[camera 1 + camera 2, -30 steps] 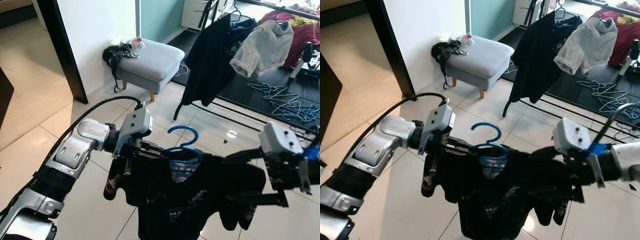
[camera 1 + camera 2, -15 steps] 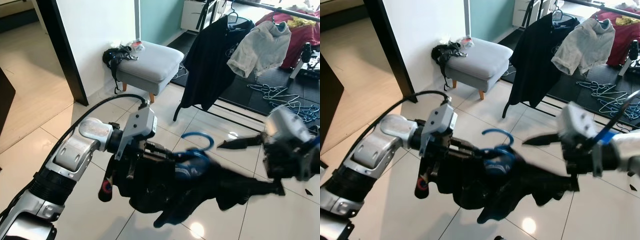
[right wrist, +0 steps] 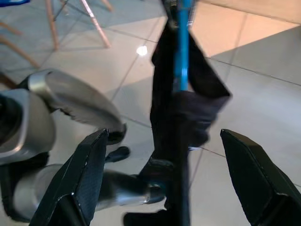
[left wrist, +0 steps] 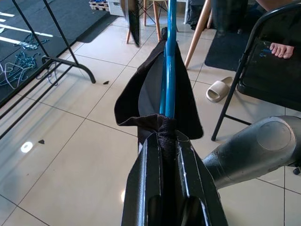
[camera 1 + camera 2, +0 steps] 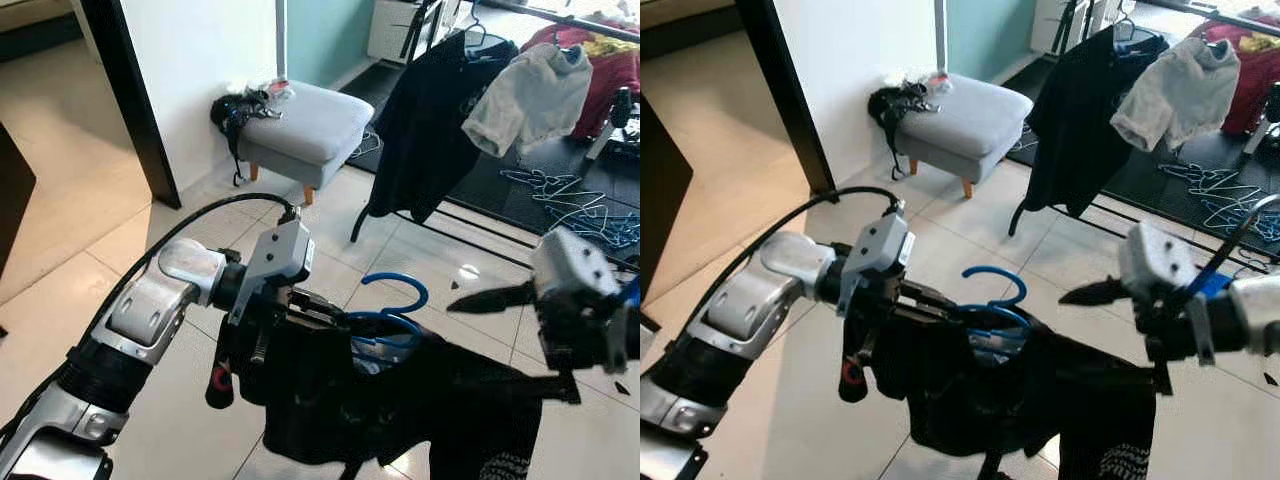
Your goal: Hang hanger
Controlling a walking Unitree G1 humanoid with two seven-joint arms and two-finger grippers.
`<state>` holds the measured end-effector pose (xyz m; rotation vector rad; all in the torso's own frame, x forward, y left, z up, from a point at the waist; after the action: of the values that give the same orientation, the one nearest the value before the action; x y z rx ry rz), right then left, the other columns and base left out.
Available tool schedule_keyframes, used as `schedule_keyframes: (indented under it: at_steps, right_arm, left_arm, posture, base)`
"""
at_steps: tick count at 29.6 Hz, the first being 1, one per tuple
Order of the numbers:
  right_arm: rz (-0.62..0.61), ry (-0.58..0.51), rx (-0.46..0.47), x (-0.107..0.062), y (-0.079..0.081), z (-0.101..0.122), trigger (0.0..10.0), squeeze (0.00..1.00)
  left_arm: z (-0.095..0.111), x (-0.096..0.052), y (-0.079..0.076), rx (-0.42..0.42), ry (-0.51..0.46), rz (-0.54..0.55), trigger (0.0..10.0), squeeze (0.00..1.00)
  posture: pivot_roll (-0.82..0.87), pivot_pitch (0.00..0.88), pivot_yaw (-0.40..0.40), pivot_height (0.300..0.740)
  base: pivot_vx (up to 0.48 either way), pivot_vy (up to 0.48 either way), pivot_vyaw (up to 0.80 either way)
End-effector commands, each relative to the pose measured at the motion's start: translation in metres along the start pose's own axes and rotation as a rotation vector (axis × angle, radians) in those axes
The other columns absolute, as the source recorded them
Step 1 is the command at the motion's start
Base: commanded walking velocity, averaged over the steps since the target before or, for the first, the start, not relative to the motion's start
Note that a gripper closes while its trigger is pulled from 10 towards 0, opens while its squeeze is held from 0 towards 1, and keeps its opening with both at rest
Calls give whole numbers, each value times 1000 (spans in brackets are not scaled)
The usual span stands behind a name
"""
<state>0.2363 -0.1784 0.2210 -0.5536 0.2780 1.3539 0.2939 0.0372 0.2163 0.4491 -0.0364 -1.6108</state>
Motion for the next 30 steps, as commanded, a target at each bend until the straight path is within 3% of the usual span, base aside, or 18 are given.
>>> schedule_keyframes:
  at_steps: [1,5,6,7,8,26,27,30]
  right_arm:
    - [13,14,-17,5,3,0,10000,0]
    - [6,3,-15,8,1,0,10000,0]
    - [6,-2,-13,9,1,1,3020,0]
    - [7,-6,-11,10,2,1,2353,0]
    - [8,-6,-14,10,2,0,0,0]
    - [8,-7,-29,17,2,0,0,0]
    - [2,-9,-31,18,0,1,0,0]
    - [-12,-11,-34,19,-2,1,0,0]
  left_arm:
    - [10,-2,-2,32,-15,-13,10000,0]
    - [18,-3,-4,32,-52,-23,10000,0]
    - [23,-3,-5,31,-74,-31,10000,0]
    - [27,-4,-7,30,-92,-38,10000,0]
    - [30,-4,-8,30,-106,-47,10000,0]
    - [50,-8,-11,-17,-210,-72,10000,0]
    - [49,-9,-17,-41,-208,-112,10000,1000]
    - [48,-10,-22,-73,-217,-147,10000,1000]
  posture:
    - [-68,121,-27,740]
    - [-67,122,-29,740]
    - [-67,122,-29,740]
    - [-66,125,-28,740]
    - [-66,125,-28,740]
    - [-64,126,-33,740]
    - [-63,125,-33,740]
    - [-63,125,-33,740]
  base:
    - [0,0,0]
    - [0,0,0]
    - [0,0,0]
    - [0,0,0]
    - [0,0,0]
    - [0,0,0]
    - [0,0,0]
    - [0,0,0]
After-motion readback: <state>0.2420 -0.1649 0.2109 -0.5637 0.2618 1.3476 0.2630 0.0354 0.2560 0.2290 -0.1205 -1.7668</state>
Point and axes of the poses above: a point about 5 cm out from each wrist's last joint towards the gripper, its own x axis pointing out of the wrist towards the gripper, its own z axis along the axis of the wrist's last joint, y = z × x, the point moved 6 cm from there along x, pointing out of the wrist towards the gripper, and after that the axes turned 5 degrees about -x, right-handed, at the moved point
